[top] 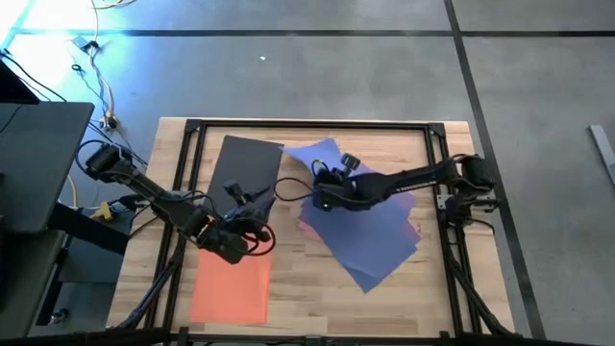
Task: Organize paper
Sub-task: Put the blue paper on the top middle of the table
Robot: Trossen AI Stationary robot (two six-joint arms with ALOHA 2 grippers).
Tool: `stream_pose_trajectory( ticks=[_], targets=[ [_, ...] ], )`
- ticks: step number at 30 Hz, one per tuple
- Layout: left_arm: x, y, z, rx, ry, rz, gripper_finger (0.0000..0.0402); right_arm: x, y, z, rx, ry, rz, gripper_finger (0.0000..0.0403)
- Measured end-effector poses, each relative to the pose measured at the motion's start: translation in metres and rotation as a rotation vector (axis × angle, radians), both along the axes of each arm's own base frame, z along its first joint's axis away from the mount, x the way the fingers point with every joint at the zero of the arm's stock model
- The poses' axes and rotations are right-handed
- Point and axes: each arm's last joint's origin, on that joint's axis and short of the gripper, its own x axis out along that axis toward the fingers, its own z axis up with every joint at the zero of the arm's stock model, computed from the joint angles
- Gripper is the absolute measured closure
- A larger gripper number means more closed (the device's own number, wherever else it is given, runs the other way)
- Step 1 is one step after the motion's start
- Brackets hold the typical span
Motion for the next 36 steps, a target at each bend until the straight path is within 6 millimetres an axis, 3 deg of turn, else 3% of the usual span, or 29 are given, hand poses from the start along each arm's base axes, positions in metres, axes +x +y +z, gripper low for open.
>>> stream_pose_trajectory(
  ticks=[9,13,20,25,36],
  targets=[
    [-0.001,0.001,-0.002,-0.031,-0.024,0.014,0.0266,0.044,-0.003,-0.044,0.075,0.286,-0.002,0.0403],
    [-0.006,0.015,-0.01,-0.132,-0.019,0.061,0.0269,0.058,0.0,-0.064,0.128,0.349,0.039,0.0403],
    [-0.017,0.075,-0.055,-0.57,0.19,0.34,0.0325,0.054,0.021,-0.076,0.116,0.423,0.092,0.0403],
    [-0.023,0.104,-0.096,-0.776,0.259,0.405,0.039,0.052,0.031,-0.079,0.116,0.435,0.119,0.0403],
    [-0.034,0.138,-0.142,-1.032,0.096,0.436,0.0401,0.052,0.034,-0.079,0.126,0.423,0.126,0.0403]
  ],
)
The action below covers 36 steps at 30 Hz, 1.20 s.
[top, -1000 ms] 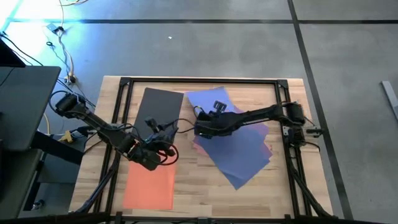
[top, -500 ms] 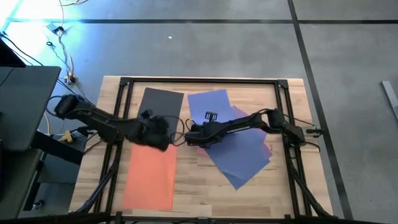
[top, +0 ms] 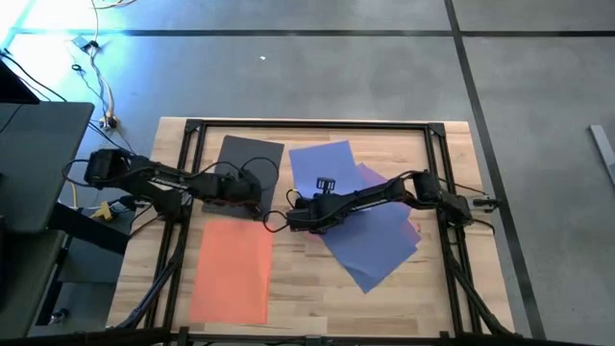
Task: Organize paper
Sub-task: Put the blue paper on the top middle of the table
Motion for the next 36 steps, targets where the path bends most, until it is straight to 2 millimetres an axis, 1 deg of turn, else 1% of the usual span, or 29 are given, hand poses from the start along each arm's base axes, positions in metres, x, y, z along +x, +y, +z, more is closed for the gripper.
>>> stream_pose_trajectory(
  ticks=[4,8,11,18,20,23,28,32,36],
  targets=[
    [-0.006,0.005,-0.011,-0.047,-0.049,0.042,0.0401,0.0,0.001,0.0,0.01,-0.004,0.001,0.0403],
    [-0.007,0.007,-0.016,-0.054,-0.11,0.059,0.0401,0.001,0.001,0.0,0.016,-0.014,0.002,0.0403],
    [-0.006,0.008,-0.017,-0.062,-0.151,0.057,0.0401,0.001,0.001,0.0,0.016,-0.014,0.002,0.0403],
    [-0.005,0.008,-0.017,-0.074,-0.162,0.05,0.0401,0.002,0.001,0.0,0.019,-0.029,-0.015,0.0403],
    [-0.004,0.008,-0.015,-0.066,-0.158,0.049,0.0401,0.002,0.001,0.0,0.024,-0.055,-0.054,0.0403],
    [0.004,0.008,-0.005,-0.027,-0.165,0.026,0.0402,0.002,-0.001,0.0,0.035,-0.1,-0.125,0.0403],
    [0.016,0.004,0.011,0.007,-0.172,-0.011,0.0402,0.004,-0.006,-0.001,0.087,-0.115,-0.149,0.0403],
    [0.021,-0.001,0.017,0.032,-0.184,-0.041,0.0401,0.006,-0.017,-0.004,0.08,-0.114,-0.173,0.0403],
    [0.022,-0.005,0.018,0.032,-0.183,-0.056,0.0401,0.01,-0.027,-0.008,0.093,-0.146,-0.198,0.0402]
  ],
)
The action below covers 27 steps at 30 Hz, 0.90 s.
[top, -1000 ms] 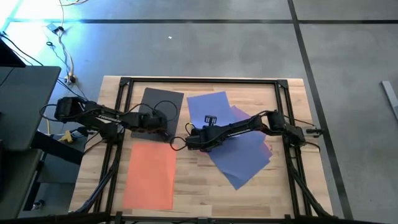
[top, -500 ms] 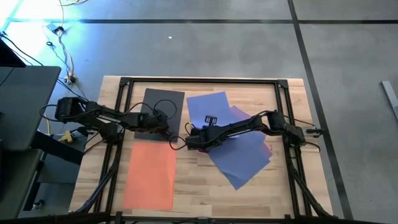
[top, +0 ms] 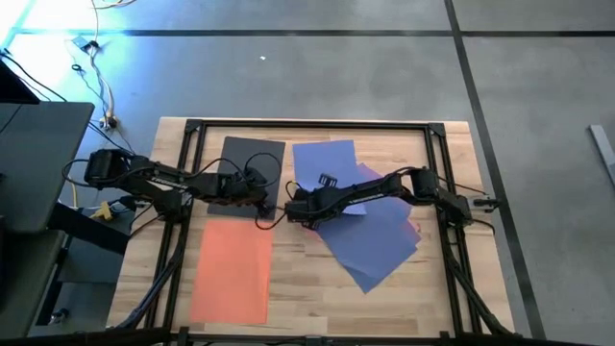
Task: Organize paper
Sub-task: Put the blue paper on the top middle of the table
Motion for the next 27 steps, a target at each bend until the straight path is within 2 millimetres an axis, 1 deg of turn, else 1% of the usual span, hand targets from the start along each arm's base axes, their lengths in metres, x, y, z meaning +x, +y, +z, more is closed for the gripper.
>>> stream_pose_trajectory(
  ticks=[3,5,10,14,16,18,22,27],
  targets=[
    [-0.001,0.0,-0.001,0.0,0.012,-0.001,0.0401,0.003,-0.004,-0.001,0.06,-0.023,-0.003,0.0393],
    [-0.002,0.0,-0.001,0.003,0.023,-0.006,0.0401,0.004,-0.004,-0.001,0.105,-0.037,0.002,0.0376],
    [-0.002,0.0,-0.001,0.004,0.026,-0.007,0.0401,0.007,-0.006,-0.001,0.136,-0.065,-0.008,0.0305],
    [-0.002,0.0,-0.001,0.007,0.029,-0.008,0.0401,0.007,-0.015,-0.001,0.186,-0.083,-0.064,0.0244],
    [-0.002,0.0,-0.001,0.006,0.029,-0.006,0.0401,0.007,-0.019,-0.001,0.196,-0.093,-0.075,0.0219],
    [-0.002,0.0,-0.001,0.005,0.028,-0.005,0.0401,0.01,-0.02,-0.001,0.215,-0.112,-0.05,0.0198],
    [-0.002,0.0,-0.001,0.007,0.029,-0.009,0.0401,0.016,-0.019,0.0,0.255,-0.154,0.014,0.0176],
    [-0.002,0.0,-0.001,0.003,0.031,-0.017,0.0401,0.016,-0.018,0.0,0.262,-0.146,0.016,0.0178]
  ],
)
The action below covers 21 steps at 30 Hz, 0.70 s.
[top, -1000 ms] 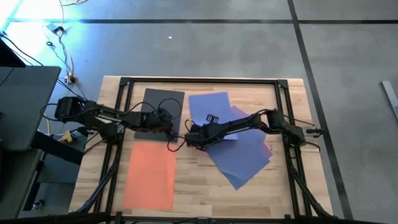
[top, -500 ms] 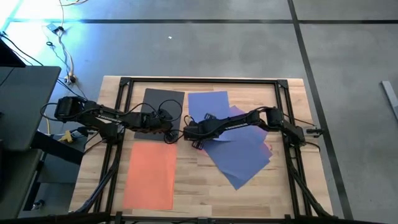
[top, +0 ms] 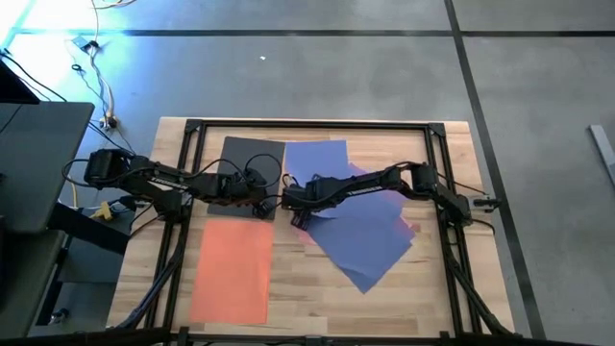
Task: Organize paper
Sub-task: Put the blue paper on the top middle of the table
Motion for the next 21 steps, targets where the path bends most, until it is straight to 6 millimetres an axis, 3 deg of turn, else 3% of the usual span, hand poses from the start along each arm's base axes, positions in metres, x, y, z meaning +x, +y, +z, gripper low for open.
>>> stream_pose_trajectory(
  ticks=[3,11,15,21],
  targets=[
    [0.0,0.0,0.0,0.005,0.004,-0.01,0.0401,-0.003,0.0,0.003,-0.001,0.021,0.003,0.0184],
    [0.0,0.0,0.0,0.006,0.006,-0.014,0.0401,-0.009,-0.001,0.037,-0.022,-0.044,-0.03,0.02],
    [0.0,0.0,0.0,0.005,0.006,-0.014,0.0401,-0.011,-0.005,0.039,-0.085,-0.046,-0.094,0.0204],
    [0.0,0.0,0.0,-0.004,0.005,-0.02,0.0401,-0.008,-0.006,0.036,-0.026,-0.07,-0.085,0.0204]
  ],
)
